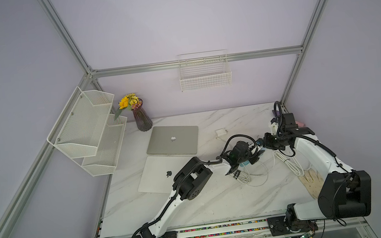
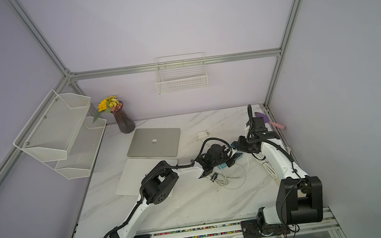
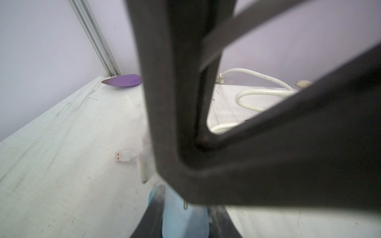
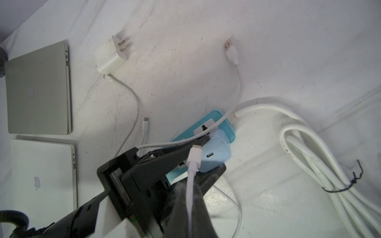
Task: Unplug the laptop charger
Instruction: Remove the charging cable from the plug, then place the charging cable at the center of the board.
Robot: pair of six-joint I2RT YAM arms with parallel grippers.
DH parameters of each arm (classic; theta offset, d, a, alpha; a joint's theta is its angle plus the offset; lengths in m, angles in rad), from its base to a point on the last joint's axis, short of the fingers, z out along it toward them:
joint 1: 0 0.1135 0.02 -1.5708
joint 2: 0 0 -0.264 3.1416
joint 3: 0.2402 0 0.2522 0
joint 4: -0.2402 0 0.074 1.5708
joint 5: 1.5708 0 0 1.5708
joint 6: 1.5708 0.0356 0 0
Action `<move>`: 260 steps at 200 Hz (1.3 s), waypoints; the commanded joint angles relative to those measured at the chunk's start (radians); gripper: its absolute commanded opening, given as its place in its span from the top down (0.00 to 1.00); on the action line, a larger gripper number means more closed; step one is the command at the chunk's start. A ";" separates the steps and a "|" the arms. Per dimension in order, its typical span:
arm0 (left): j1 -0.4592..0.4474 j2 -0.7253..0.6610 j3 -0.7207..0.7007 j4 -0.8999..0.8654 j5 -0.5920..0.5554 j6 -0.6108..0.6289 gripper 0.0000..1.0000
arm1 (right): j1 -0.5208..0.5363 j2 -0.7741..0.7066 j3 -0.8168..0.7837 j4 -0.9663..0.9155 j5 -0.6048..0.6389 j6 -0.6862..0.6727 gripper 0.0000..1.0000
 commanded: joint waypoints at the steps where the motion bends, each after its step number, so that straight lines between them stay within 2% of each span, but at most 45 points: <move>1: -0.053 0.089 -0.027 -0.225 0.026 0.092 1.00 | 0.004 -0.010 0.035 0.047 -0.015 0.035 1.00; 31: -0.048 0.094 -0.003 -0.239 -0.012 0.090 1.00 | 0.003 -0.078 0.002 0.031 0.053 0.079 1.00; 57: -0.040 0.080 -0.005 -0.234 -0.031 0.079 1.00 | 0.000 -0.173 -0.121 0.053 0.132 0.128 1.00; 88: -0.031 0.070 -0.001 -0.222 -0.038 0.055 1.00 | 0.000 -0.215 -0.249 0.057 0.104 0.199 1.00; 116: -0.023 0.049 -0.002 -0.202 -0.036 0.043 1.00 | 0.000 -0.249 -0.349 0.055 0.148 0.245 1.00; 136: -0.017 0.045 0.007 -0.197 -0.027 0.041 1.00 | 0.000 -0.229 -0.374 0.074 0.170 0.240 0.61; 143: -0.017 0.044 0.013 -0.202 -0.022 0.041 1.00 | 0.000 -0.221 -0.375 0.084 0.168 0.242 0.54; 163: -0.012 0.032 0.022 -0.212 -0.012 0.041 1.00 | 0.000 -0.221 -0.375 0.134 0.178 0.252 0.43; 170: -0.008 0.025 0.025 -0.214 -0.007 0.041 1.00 | 0.000 -0.224 -0.367 0.139 0.195 0.253 0.35; 237: 0.030 -0.041 0.128 -0.297 0.043 -0.003 1.00 | -0.005 -0.336 -0.277 0.196 0.313 0.235 0.33; 260: 0.041 -0.067 0.175 -0.345 0.048 -0.016 1.00 | -0.007 -0.329 -0.268 0.217 0.336 0.229 0.33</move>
